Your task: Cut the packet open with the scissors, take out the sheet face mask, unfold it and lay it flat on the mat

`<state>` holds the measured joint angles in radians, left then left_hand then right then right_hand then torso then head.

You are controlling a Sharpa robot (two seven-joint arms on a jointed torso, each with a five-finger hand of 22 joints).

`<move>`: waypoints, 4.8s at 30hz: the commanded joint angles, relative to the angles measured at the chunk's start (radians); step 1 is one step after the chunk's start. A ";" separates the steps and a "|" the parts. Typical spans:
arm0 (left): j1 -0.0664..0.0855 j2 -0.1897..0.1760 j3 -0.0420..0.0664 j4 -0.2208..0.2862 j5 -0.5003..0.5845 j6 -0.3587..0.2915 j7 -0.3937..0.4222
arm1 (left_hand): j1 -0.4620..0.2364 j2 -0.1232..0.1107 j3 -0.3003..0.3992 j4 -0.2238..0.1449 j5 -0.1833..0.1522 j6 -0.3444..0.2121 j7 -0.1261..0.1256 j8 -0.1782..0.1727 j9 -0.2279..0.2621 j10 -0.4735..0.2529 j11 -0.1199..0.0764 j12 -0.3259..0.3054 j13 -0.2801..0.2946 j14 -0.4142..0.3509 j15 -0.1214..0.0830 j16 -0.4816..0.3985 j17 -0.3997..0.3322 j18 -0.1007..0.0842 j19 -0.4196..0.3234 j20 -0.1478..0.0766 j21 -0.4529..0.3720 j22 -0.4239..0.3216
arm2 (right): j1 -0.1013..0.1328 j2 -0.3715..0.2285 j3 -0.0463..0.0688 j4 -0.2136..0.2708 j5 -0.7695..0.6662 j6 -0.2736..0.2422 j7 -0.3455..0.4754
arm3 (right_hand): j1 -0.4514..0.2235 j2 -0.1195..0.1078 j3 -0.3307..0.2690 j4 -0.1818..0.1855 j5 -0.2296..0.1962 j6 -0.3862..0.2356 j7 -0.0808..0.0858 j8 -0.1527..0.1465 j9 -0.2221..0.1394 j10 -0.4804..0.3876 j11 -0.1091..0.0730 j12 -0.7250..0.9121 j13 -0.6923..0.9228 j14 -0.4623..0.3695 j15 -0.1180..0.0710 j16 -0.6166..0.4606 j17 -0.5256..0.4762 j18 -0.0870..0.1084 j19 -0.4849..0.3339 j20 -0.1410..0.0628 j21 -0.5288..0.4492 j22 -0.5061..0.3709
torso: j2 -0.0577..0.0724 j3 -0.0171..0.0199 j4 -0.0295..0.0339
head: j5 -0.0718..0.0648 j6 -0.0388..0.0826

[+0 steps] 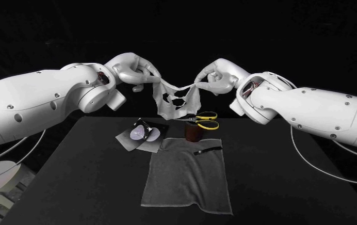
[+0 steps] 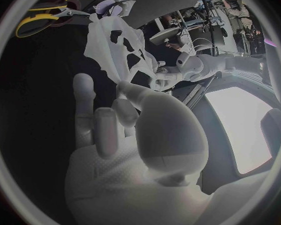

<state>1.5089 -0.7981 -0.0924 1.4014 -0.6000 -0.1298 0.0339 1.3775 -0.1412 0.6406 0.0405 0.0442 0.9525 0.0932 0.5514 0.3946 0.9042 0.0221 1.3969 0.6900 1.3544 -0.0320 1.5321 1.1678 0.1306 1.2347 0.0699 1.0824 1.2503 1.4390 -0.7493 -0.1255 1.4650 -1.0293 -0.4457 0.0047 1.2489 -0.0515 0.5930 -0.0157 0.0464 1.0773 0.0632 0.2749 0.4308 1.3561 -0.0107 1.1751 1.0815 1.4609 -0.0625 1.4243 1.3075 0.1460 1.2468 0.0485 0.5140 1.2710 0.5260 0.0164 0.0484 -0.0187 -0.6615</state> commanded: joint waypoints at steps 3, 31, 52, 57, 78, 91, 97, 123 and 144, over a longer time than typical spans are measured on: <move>0.005 -0.022 0.002 0.032 -0.041 0.057 -0.013 | 0.000 0.004 0.007 0.002 0.004 0.002 0.003 0.004 0.078 -0.001 -0.004 -0.002 0.000 0.007 -0.003 0.003 0.003 -0.010 0.008 -0.003 0.006 0.000 | 0.001 -0.036 -0.001 0.054 -0.008 -0.018 -0.015 | 0.004 0.008 0.004 -0.001 0.002 0.009 -0.001 0.063 0.057 0.005 0.000 0.002 0.002 0.018 -0.003 0.004 0.012 0.016 0.009 0.000 0.009 0.003 | -0.001 -0.0012 0.0006 | 0.001 -0.007; -0.103 -0.167 -0.059 0.240 -0.073 0.148 -0.052 | -0.001 0.003 0.008 0.002 0.004 0.002 0.003 0.004 0.080 -0.001 -0.004 -0.003 -0.002 0.006 -0.003 0.003 0.000 -0.010 0.008 -0.004 0.005 -0.001 | -0.303 -0.158 -0.046 0.300 0.103 -0.131 0.080 | 0.001 0.007 0.006 -0.001 0.002 0.009 -0.002 0.064 0.058 0.005 -0.001 -0.002 -0.002 0.018 -0.004 0.001 0.008 0.017 0.008 0.000 0.002 0.001 | -0.097 -0.0014 -0.0033 | 0.032 -0.211; -0.224 -0.254 -0.088 0.319 -0.131 0.212 -0.102 | -0.003 0.004 0.009 0.004 0.004 0.004 0.002 0.005 0.082 0.008 -0.005 -0.001 0.006 0.008 -0.003 0.003 0.002 -0.011 0.014 -0.004 0.011 0.003 | -0.513 -0.198 -0.063 0.327 0.102 -0.110 0.069 | 0.001 0.007 0.008 -0.001 0.002 0.009 -0.002 0.065 0.059 0.005 -0.001 -0.005 -0.003 0.017 -0.004 -0.001 0.005 0.018 0.007 -0.001 0.000 0.001 | -0.139 -0.0032 -0.0017 | 0.036 -0.211; -0.260 -0.192 -0.121 0.255 -0.160 0.222 -0.100 | -0.004 0.004 0.009 0.004 0.004 0.004 0.001 0.005 0.083 0.005 -0.005 -0.002 0.002 0.009 -0.003 0.003 0.003 -0.011 0.013 -0.004 0.009 0.002 | -0.545 -0.186 -0.064 0.288 0.106 -0.107 0.049 | 0.000 0.006 0.008 -0.001 0.002 0.009 -0.002 0.065 0.059 0.005 -0.001 -0.005 -0.003 0.017 -0.004 -0.001 0.005 0.017 0.008 -0.001 0.002 0.001 | -0.131 -0.0066 0.0005 | 0.032 -0.211; -0.312 0.056 -0.138 -0.008 -0.255 0.197 -0.101 | -0.005 0.003 0.011 0.005 0.004 -0.001 0.002 0.003 0.084 -0.010 -0.005 -0.009 -0.019 0.009 -0.004 0.002 0.003 -0.010 0.012 -0.004 0.007 0.000 | -0.590 -0.104 -0.063 0.155 0.153 -0.164 -0.004 | -0.002 0.006 0.010 -0.001 0.002 0.009 -0.002 0.065 0.059 0.004 -0.002 -0.010 -0.008 0.016 -0.004 -0.005 0.000 0.020 0.004 -0.001 -0.014 -0.003 | -0.110 -0.0074 -0.0087 | 0.022 -0.211; -0.300 0.111 -0.129 -0.103 -0.344 0.160 -0.065 | -0.004 0.004 0.013 0.004 0.004 -0.002 0.002 0.002 0.084 -0.014 -0.005 -0.011 -0.023 0.010 -0.004 0.002 0.004 -0.010 0.013 -0.004 0.009 0.001 | -0.544 -0.073 -0.055 0.079 0.202 -0.199 0.022 | -0.002 0.006 0.015 -0.003 0.002 0.005 -0.001 0.064 0.059 0.000 -0.001 -0.020 -0.018 0.013 -0.005 -0.011 -0.009 0.022 0.000 -0.002 -0.029 -0.007 | -0.109 -0.0060 -0.0083 | 0.017 -0.211; -0.290 0.152 -0.128 -0.162 -0.418 0.179 -0.051 | -0.004 0.002 0.013 0.003 0.004 -0.003 0.003 0.002 0.085 -0.016 -0.005 -0.012 -0.026 0.010 -0.004 0.002 0.004 -0.010 0.013 -0.004 0.008 0.001 | -0.509 -0.049 -0.054 0.047 0.169 -0.135 -0.012 | -0.004 0.007 0.019 -0.005 0.002 0.001 0.000 0.063 0.059 -0.004 0.000 -0.028 -0.023 0.010 -0.005 -0.017 -0.017 0.024 -0.004 -0.003 -0.042 -0.011 | -0.101 -0.0069 -0.0101 | 0.019 -0.211; -0.285 0.314 -0.131 -0.381 -0.536 0.194 -0.035 | -0.006 0.000 0.014 0.004 0.004 -0.009 0.005 -0.001 0.086 -0.016 -0.004 -0.014 -0.024 0.023 -0.003 0.004 0.029 -0.015 0.025 -0.005 0.026 0.012 | -0.454 0.056 -0.053 -0.106 0.031 -0.078 -0.146 | -0.008 0.004 0.022 -0.006 0.002 -0.003 0.001 0.063 0.060 -0.010 0.001 -0.041 -0.034 0.006 -0.003 -0.025 -0.026 0.025 -0.010 -0.002 -0.055 -0.014 | -0.084 -0.0071 -0.0092 | 0.015 -0.211; -0.314 0.383 -0.132 -0.496 -0.590 0.205 -0.029 | -0.012 0.009 0.006 0.009 0.004 -0.050 0.013 -0.027 0.087 -0.033 0.002 -0.024 -0.043 0.027 0.001 0.006 0.035 -0.015 0.026 -0.002 0.027 0.013 | -0.445 0.118 -0.053 -0.173 0.055 -0.045 -0.184 | -0.027 -0.014 0.017 -0.008 0.002 -0.038 0.011 0.057 0.063 -0.061 0.011 -0.134 -0.117 -0.030 0.005 -0.081 -0.094 0.033 -0.046 0.004 -0.132 -0.038 | -0.084 -0.0085 -0.0093 | 0.014 -0.211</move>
<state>1.1960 -0.4191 -0.2246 0.9101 -1.1738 0.0588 -0.0082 1.3648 -0.1420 0.6480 0.0430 0.0424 0.9033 0.1057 0.5256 0.4822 0.8765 0.0266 1.3761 0.6496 1.3759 -0.0320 1.5321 1.2034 0.1304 1.2598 0.0664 1.1103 1.2651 0.9932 -0.6334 -0.1794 1.2943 -0.9684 -0.5155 -0.1510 1.2245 -0.0623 0.6137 -0.0195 0.0419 1.0412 0.0752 0.3269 0.4343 1.2920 0.0020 1.0344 0.9571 1.4289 -0.0564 1.3384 1.2064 0.1631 1.2028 0.0526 0.3836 1.2330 0.4422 0.0083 0.0392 -0.0051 -0.8726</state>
